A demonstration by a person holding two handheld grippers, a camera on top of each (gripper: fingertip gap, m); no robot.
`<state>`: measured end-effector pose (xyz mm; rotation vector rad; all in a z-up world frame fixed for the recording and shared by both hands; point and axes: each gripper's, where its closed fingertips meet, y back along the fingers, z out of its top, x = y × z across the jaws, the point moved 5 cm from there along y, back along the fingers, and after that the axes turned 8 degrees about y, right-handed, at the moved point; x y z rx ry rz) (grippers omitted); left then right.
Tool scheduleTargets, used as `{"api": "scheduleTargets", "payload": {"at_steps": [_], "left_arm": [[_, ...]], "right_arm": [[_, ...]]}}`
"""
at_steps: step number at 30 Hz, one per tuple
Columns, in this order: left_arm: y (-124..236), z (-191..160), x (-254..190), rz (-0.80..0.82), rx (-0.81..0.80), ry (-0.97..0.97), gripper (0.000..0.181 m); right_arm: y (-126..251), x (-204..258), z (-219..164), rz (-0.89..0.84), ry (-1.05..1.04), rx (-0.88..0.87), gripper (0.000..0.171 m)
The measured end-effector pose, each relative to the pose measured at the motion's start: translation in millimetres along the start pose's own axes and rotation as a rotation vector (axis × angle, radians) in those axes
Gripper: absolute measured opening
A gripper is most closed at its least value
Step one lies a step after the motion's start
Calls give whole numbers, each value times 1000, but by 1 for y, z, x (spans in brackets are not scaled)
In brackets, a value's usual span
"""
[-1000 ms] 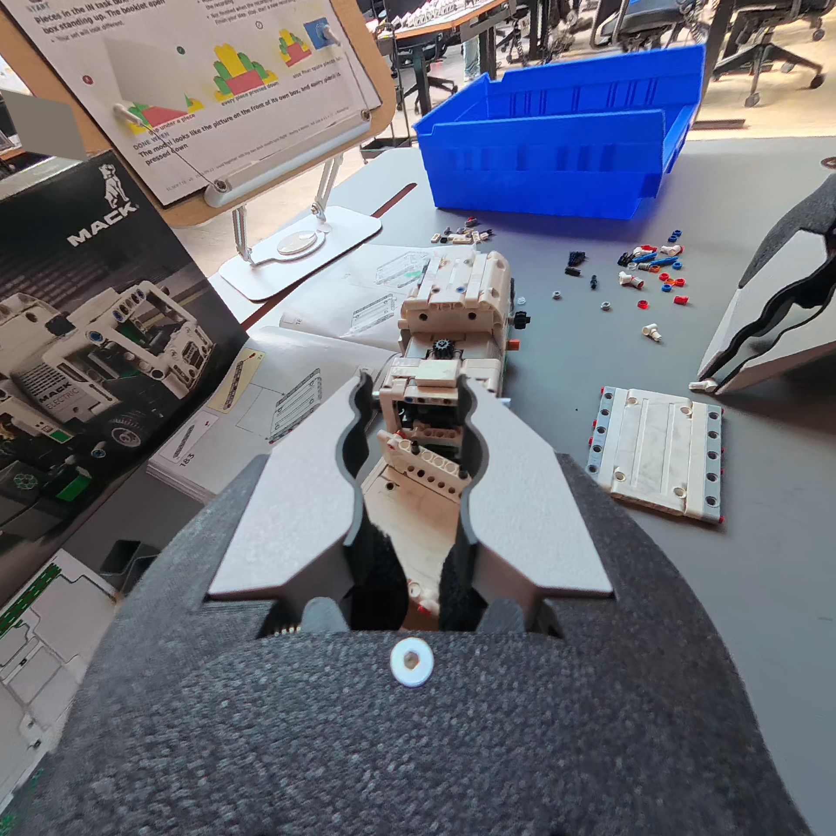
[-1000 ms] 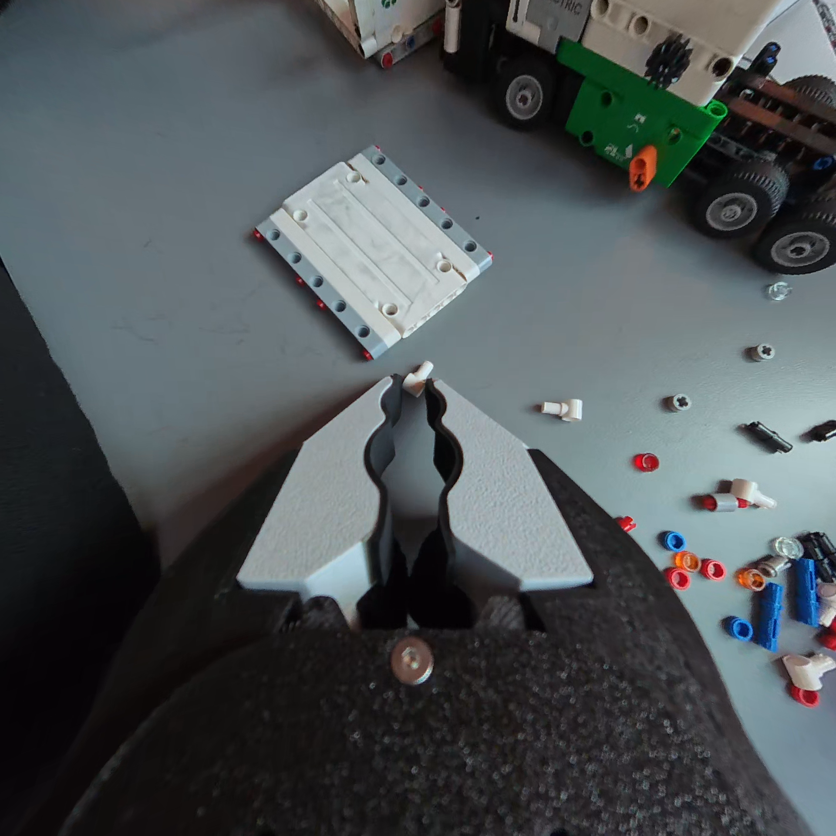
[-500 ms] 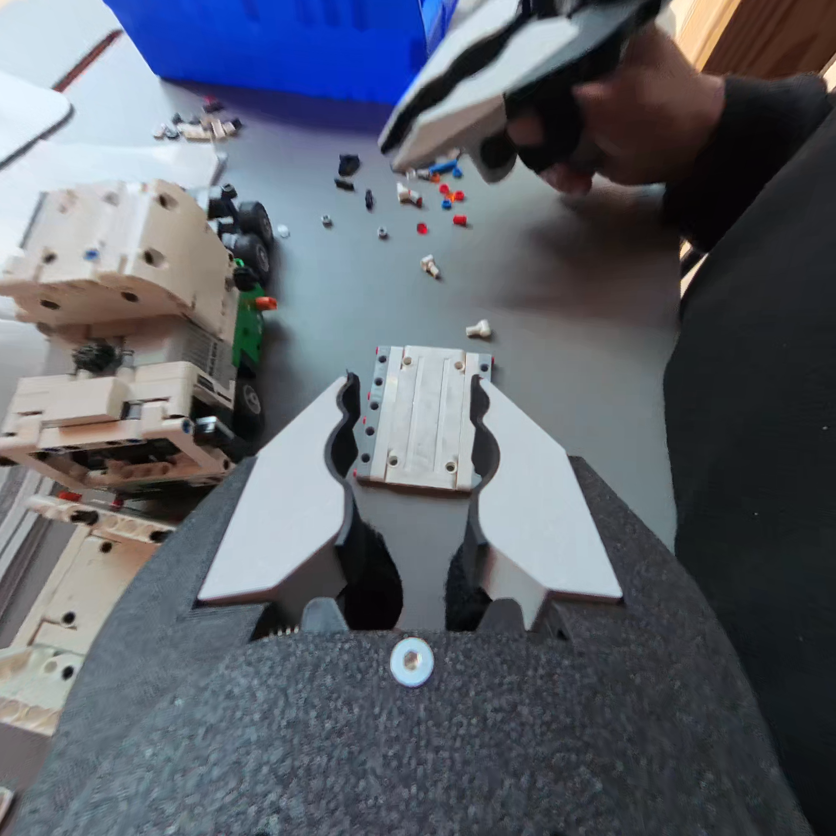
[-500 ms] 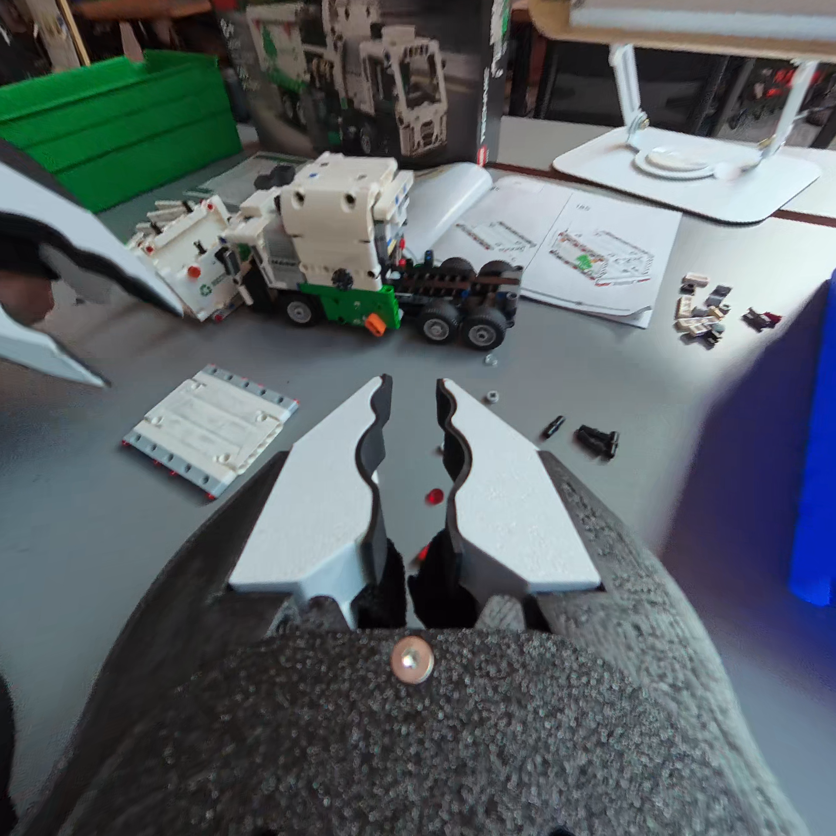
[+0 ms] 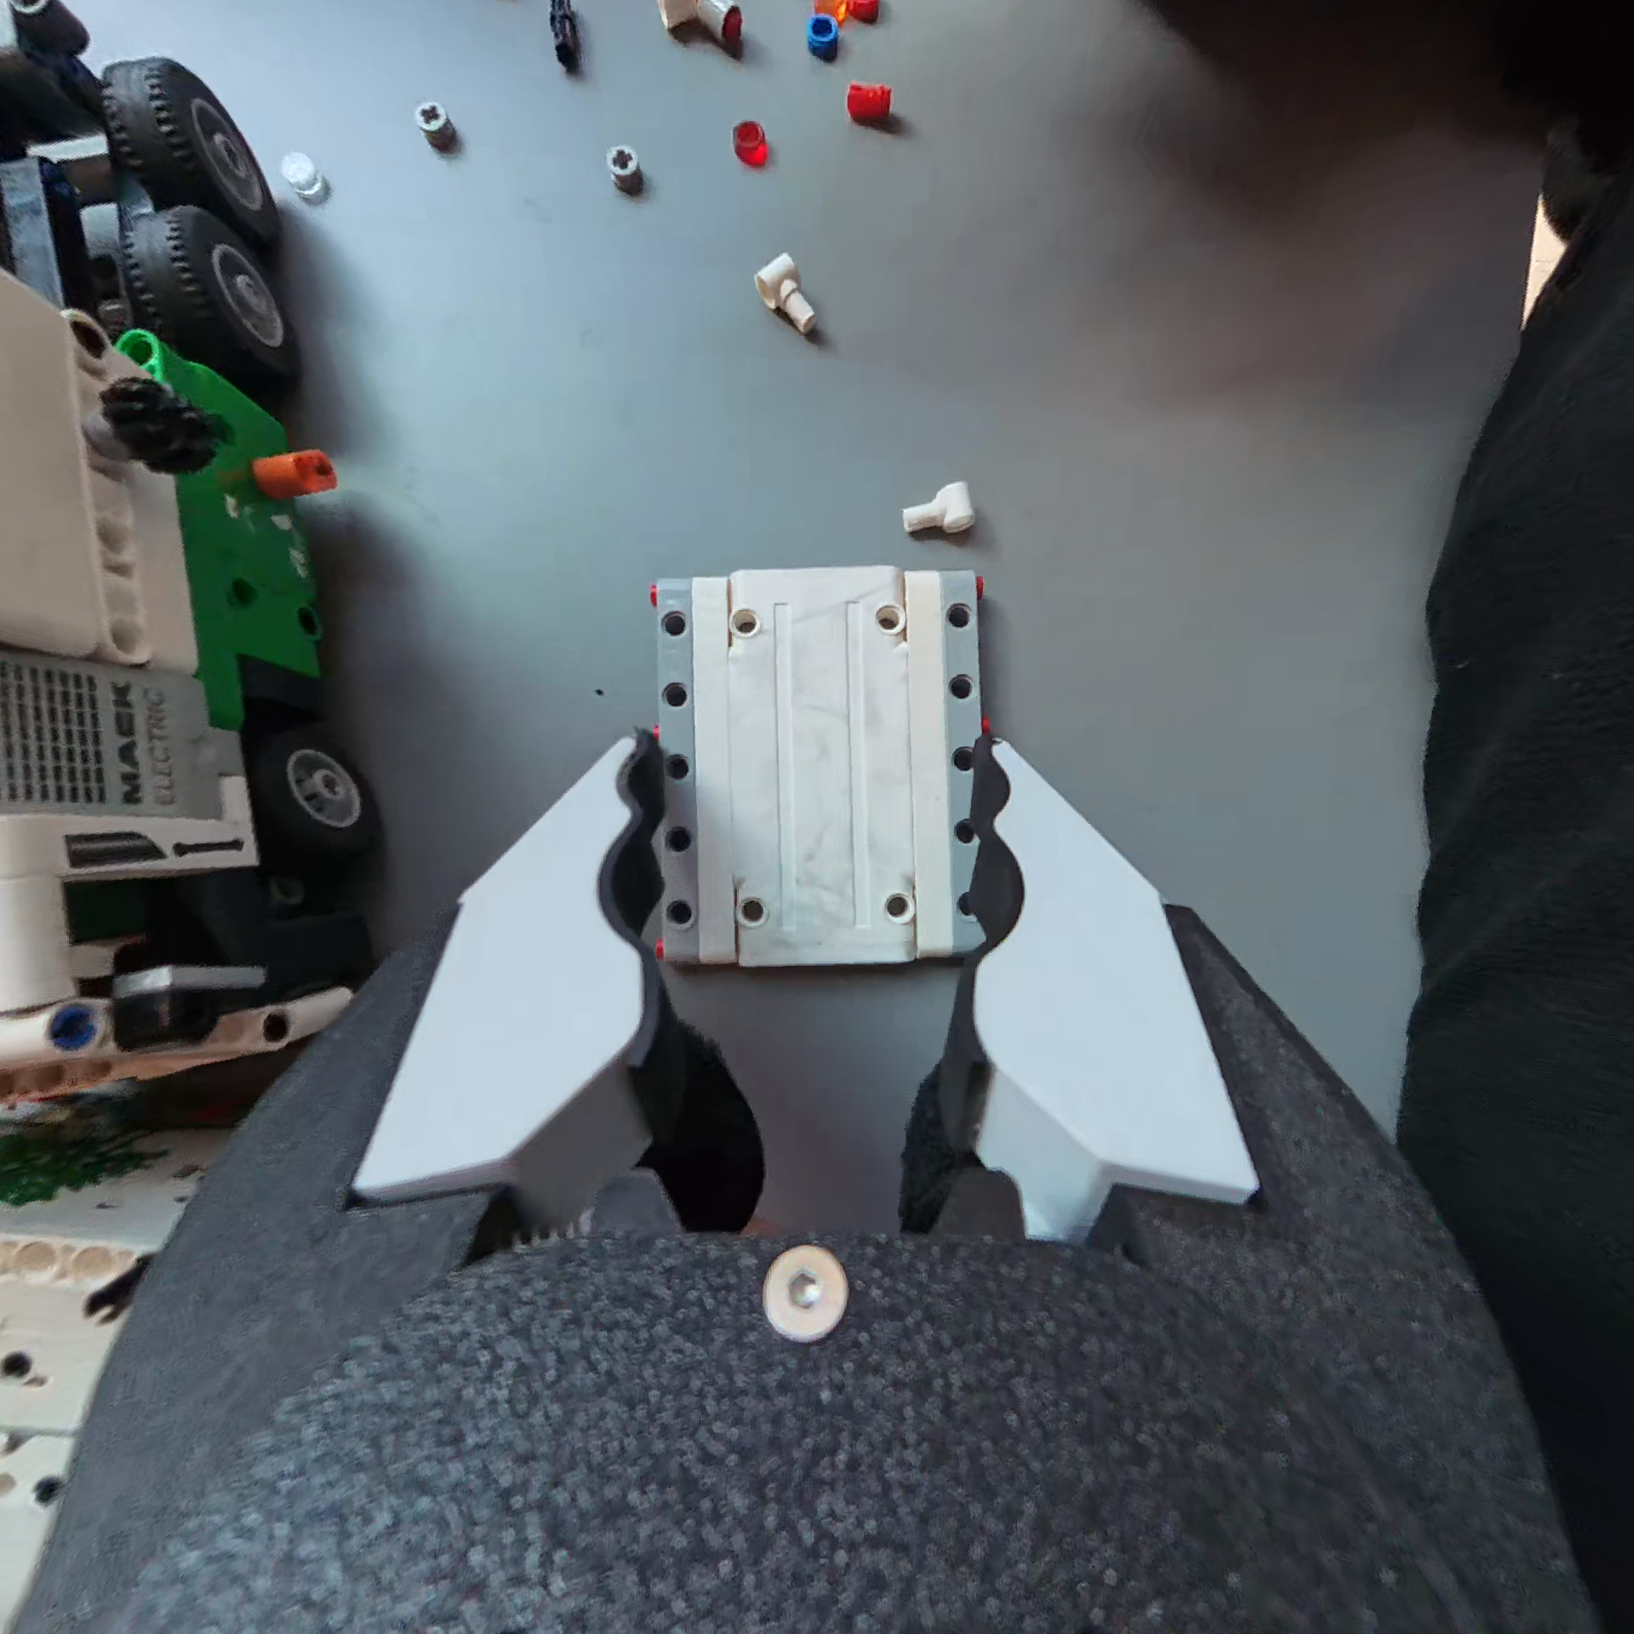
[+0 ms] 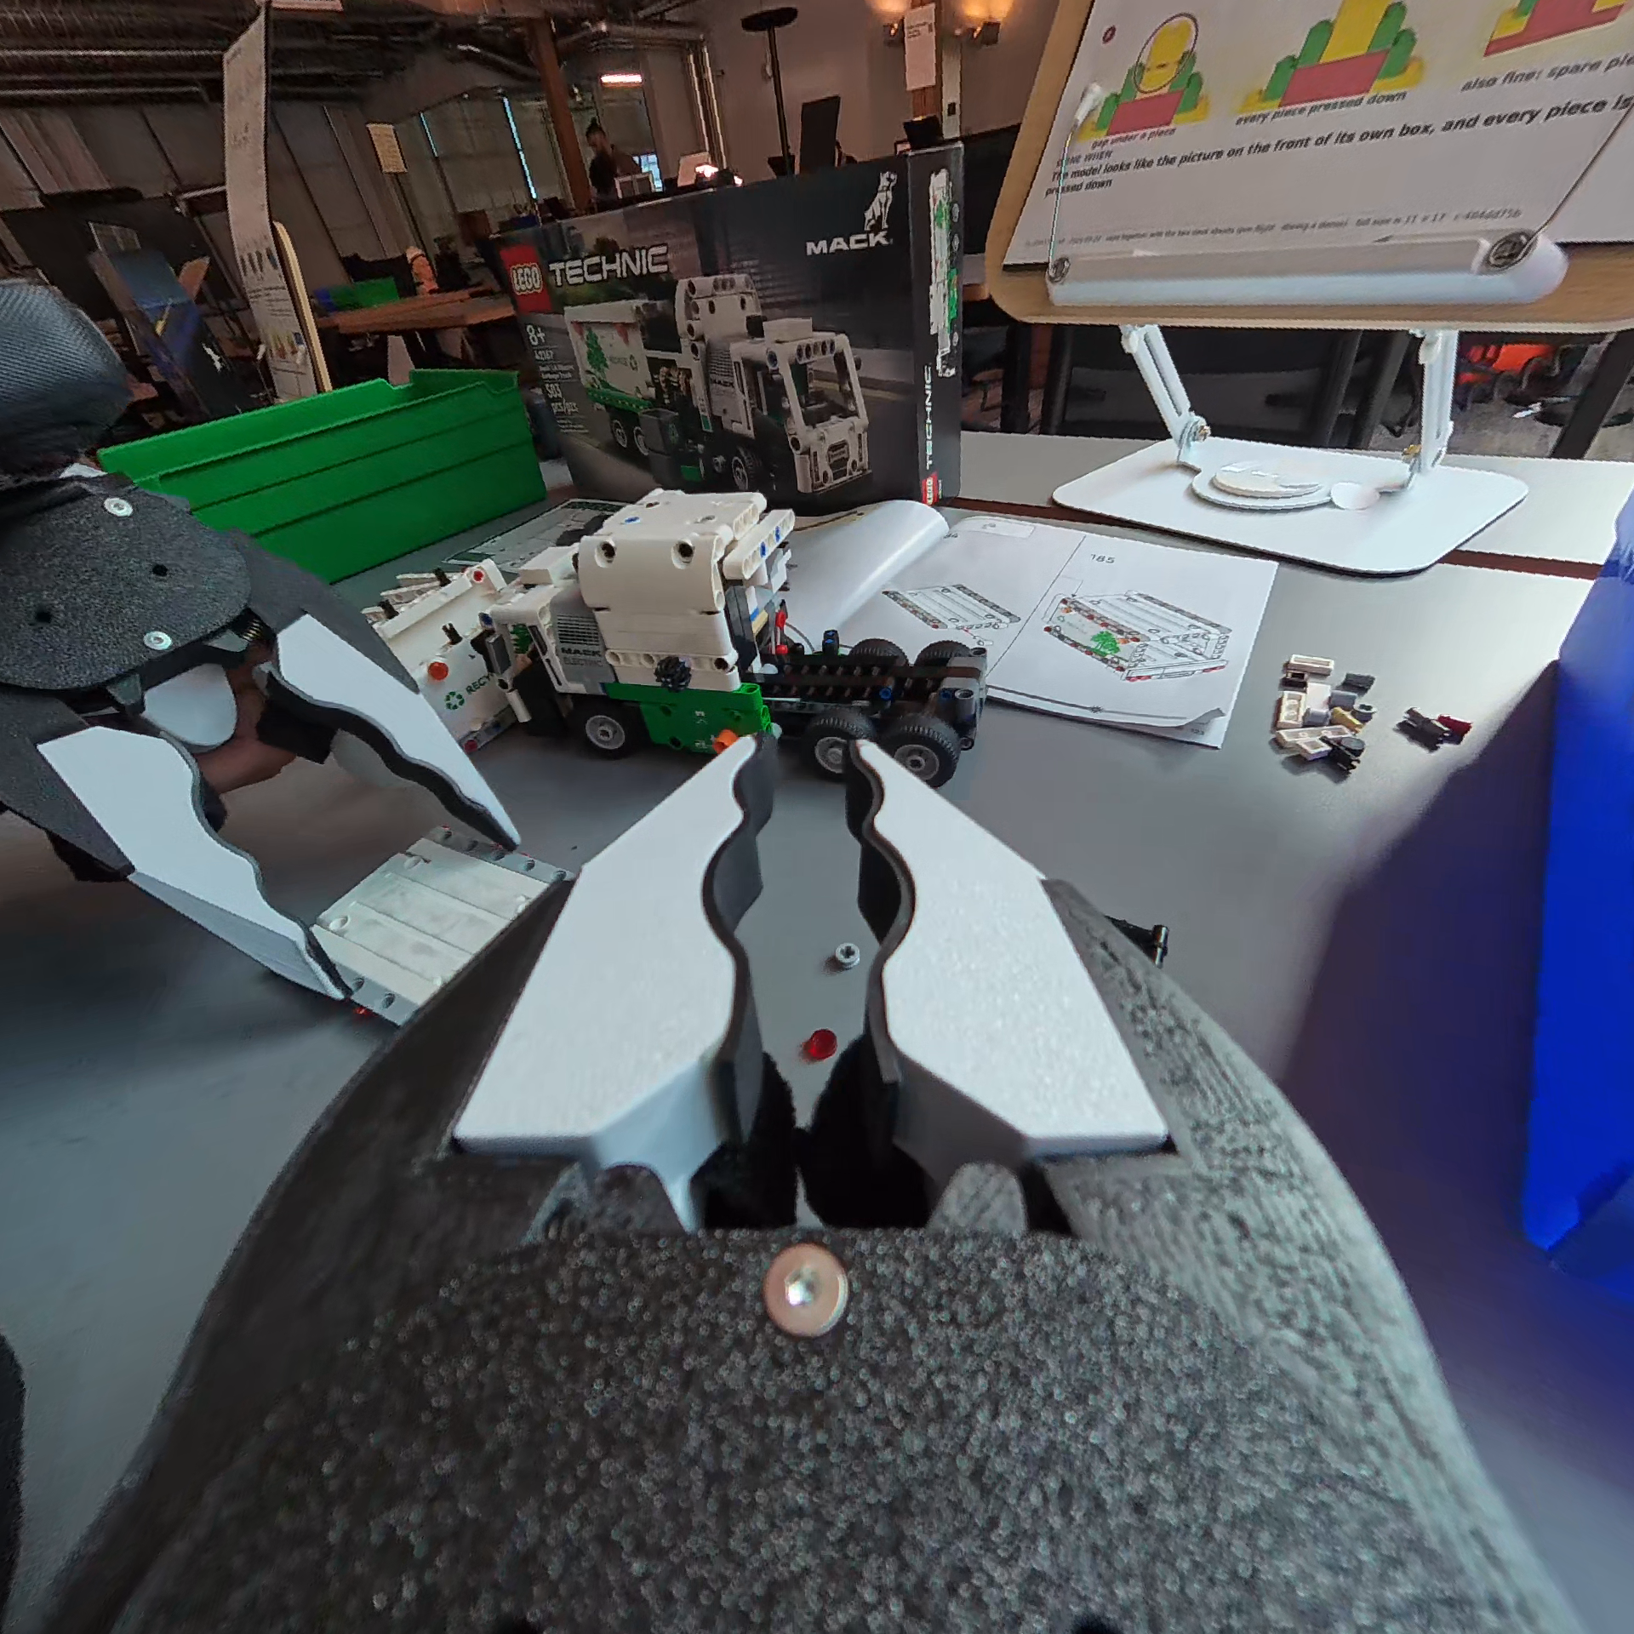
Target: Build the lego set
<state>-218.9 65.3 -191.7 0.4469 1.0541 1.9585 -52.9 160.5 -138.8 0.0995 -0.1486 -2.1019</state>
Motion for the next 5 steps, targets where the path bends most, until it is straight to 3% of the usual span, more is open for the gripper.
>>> {"api": "scheduleTargets", "payload": {"at_steps": [5], "left_arm": [[1, 2, -12, -49, 84, -98, 41]], "right_arm": [[-4, 6, -3, 28, 33, 28, 14]]}}
